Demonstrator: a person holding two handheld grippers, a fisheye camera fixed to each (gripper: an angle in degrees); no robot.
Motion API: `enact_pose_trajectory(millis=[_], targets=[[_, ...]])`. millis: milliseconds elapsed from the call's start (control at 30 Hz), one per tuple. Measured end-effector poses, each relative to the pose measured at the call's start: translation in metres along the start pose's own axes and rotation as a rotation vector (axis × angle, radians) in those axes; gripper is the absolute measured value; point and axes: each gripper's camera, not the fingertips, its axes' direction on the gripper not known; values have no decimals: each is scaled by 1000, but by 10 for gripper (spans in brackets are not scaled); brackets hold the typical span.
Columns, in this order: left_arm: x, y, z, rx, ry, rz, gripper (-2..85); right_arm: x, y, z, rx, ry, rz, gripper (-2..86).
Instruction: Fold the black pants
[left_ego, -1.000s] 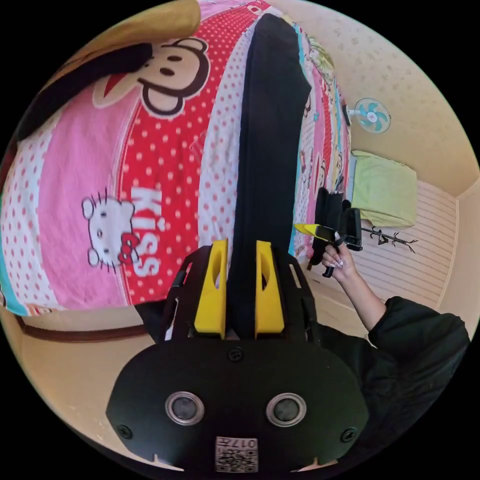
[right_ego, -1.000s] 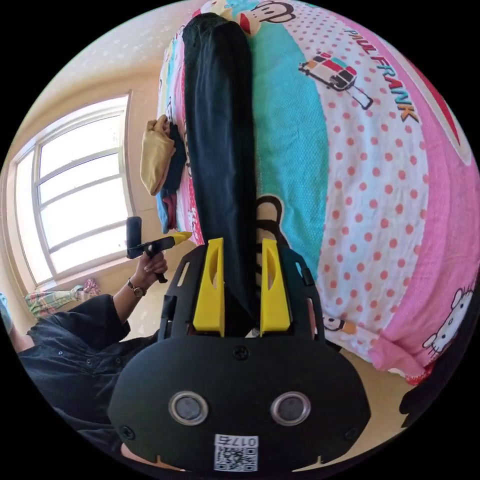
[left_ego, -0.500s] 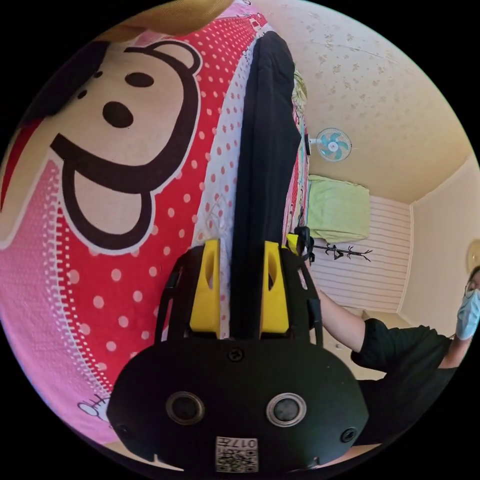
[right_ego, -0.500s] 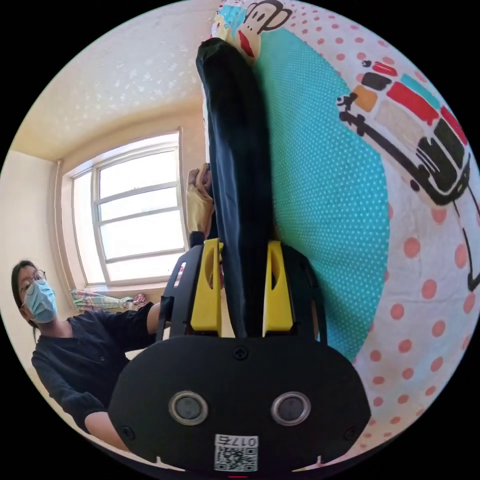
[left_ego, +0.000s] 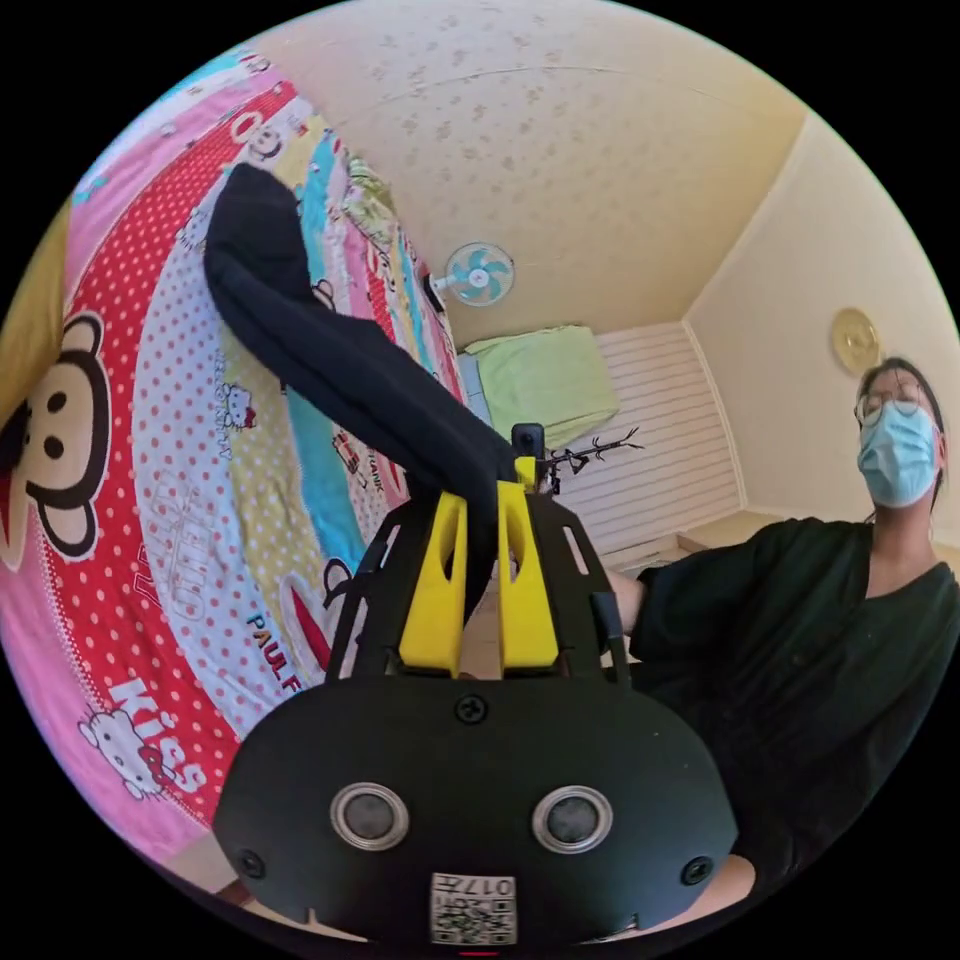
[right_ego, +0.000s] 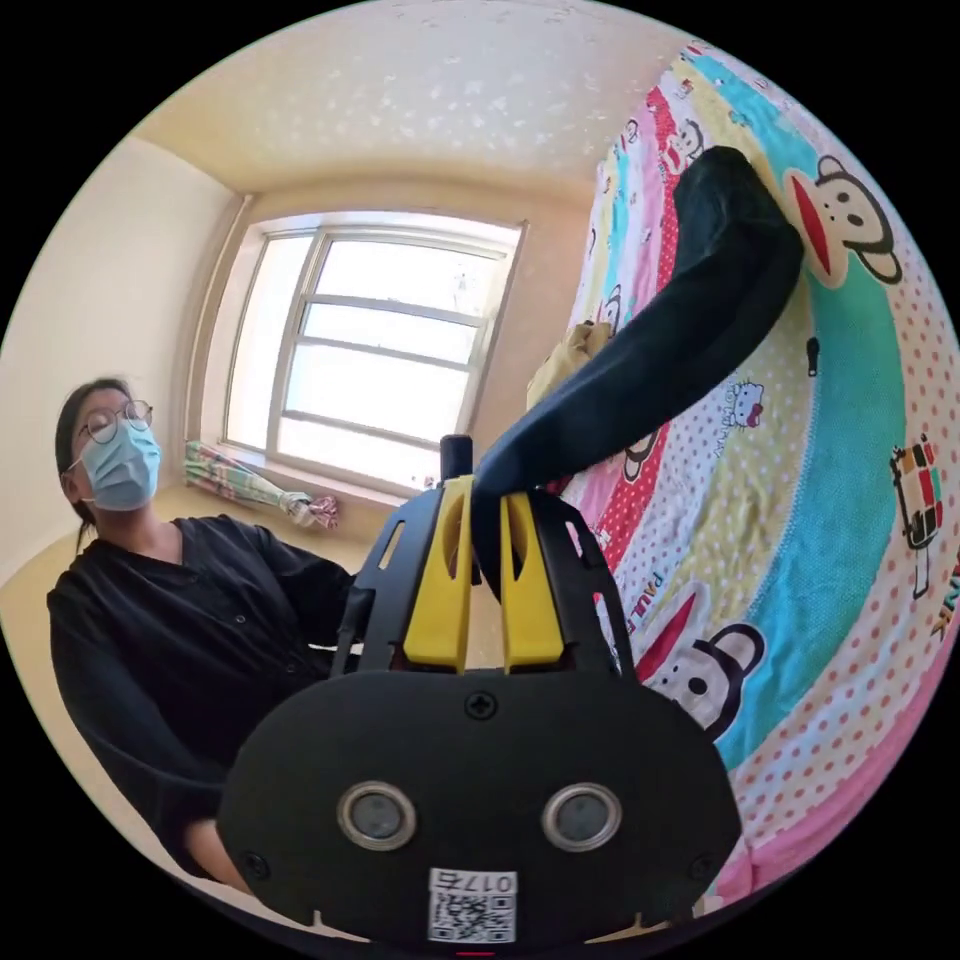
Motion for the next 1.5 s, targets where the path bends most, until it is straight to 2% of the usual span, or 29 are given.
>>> enact_pose_trajectory(millis=[133, 267, 400, 533, 600, 767, 867, 1000, 1100, 1233, 1400, 1500], targets=[[118, 36, -9, 26, 22, 182, 55, -102, 24, -6, -41, -20, -190, 6], [228, 55, -13, 62, 31, 419, 54, -215, 43, -20, -72, -55, -473, 6], [289, 59, -13, 154, 46, 573, 54, -306, 51, -35, -58, -32, -727, 14], [306, 43, -6, 266, 32, 555, 54, -342, 42, -46, 16, 49, -783, 18], [293, 32, 0, 297, -8, 520, 54, -333, 24, -49, 23, 105, -720, 15], [165, -21, 25, 292, -110, 91, 51, -241, -26, -41, -9, 217, -453, 10], [111, -43, 38, 272, -187, -12, 51, -192, -50, -35, -39, 276, -370, 9], [67, -46, 56, 263, -321, -27, 53, -156, -59, -21, -74, 424, -337, 11], [23, -22, 80, 227, -384, -65, 57, -121, -41, -13, -125, 498, -257, 17], [-37, 42, 121, 120, -398, -148, 59, -77, 16, -12, -193, 490, -159, 28], [-99, 116, 175, -137, -469, -325, 78, 6, 112, -13, -370, 512, 219, 72], [-137, 136, 186, -255, -486, -464, 94, 31, 130, -13, -457, 476, 376, 107]])
